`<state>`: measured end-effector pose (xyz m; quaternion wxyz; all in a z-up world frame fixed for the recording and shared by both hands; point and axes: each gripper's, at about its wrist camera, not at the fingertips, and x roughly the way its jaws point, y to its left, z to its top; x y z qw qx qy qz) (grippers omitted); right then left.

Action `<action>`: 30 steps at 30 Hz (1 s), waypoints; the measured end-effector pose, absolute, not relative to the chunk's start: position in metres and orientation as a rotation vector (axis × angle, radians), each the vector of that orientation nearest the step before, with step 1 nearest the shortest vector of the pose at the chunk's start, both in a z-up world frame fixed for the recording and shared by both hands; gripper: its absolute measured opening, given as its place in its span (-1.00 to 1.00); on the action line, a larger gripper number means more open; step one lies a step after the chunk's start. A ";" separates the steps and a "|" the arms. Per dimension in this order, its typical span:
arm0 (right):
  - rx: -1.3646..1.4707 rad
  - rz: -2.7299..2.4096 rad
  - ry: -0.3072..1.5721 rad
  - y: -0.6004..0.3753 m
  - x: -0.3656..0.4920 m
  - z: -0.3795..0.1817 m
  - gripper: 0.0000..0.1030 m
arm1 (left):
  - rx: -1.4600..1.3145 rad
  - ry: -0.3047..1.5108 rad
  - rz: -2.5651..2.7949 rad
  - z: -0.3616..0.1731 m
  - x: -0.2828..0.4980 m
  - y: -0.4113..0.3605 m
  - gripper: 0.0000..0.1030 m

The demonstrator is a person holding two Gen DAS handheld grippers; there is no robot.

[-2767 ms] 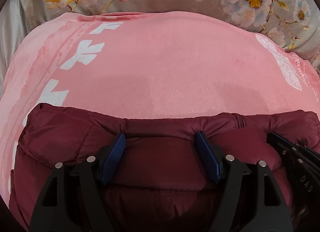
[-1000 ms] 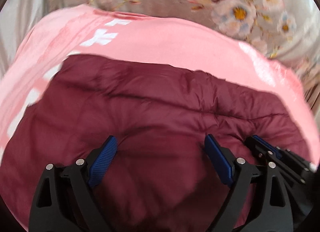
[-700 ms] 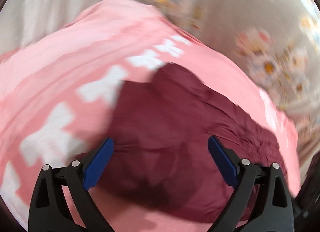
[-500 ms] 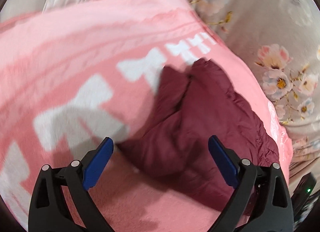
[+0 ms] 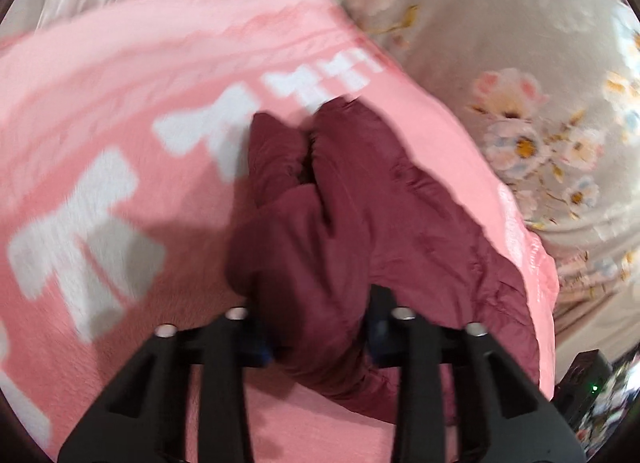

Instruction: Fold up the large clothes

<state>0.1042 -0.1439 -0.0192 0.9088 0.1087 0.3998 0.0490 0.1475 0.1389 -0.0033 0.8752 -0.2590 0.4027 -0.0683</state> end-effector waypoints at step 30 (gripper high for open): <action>0.417 -0.062 0.805 -0.294 -0.011 0.011 -0.80 | -0.052 0.784 -0.688 0.072 0.097 -0.193 -0.66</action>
